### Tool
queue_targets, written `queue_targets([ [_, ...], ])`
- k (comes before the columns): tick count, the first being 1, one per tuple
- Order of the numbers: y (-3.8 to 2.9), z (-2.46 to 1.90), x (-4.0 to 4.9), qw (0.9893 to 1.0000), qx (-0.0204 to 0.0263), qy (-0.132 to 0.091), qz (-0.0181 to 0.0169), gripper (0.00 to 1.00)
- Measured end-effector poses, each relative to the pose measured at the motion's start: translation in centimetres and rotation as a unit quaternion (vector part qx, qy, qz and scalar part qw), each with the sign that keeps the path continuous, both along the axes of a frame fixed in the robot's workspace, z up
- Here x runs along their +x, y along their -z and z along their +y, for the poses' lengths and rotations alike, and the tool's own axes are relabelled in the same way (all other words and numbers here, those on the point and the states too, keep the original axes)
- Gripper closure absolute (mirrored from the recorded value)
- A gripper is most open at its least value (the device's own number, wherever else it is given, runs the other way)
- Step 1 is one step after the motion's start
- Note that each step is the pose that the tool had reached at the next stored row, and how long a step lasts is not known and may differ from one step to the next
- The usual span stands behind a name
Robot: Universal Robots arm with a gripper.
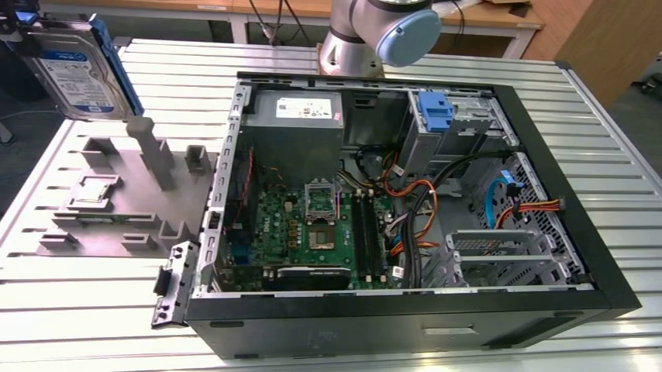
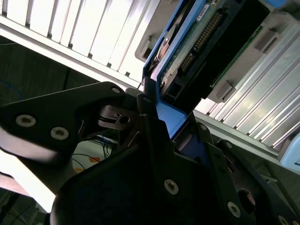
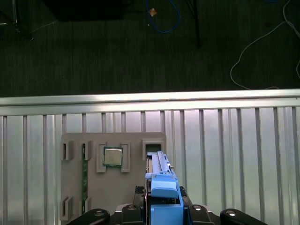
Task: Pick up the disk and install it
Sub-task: 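Pick up the disk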
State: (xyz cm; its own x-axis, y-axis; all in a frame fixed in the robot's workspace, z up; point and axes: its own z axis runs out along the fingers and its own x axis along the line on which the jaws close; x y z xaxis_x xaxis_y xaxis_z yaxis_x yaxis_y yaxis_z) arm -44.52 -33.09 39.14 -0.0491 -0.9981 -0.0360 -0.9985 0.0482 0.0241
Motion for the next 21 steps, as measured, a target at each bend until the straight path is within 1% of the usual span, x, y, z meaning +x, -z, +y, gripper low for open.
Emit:
queue_targets([
  [21,-0.81,0.00,0.00,1.0000,0.0000,0.000,0.0000,0.64],
])
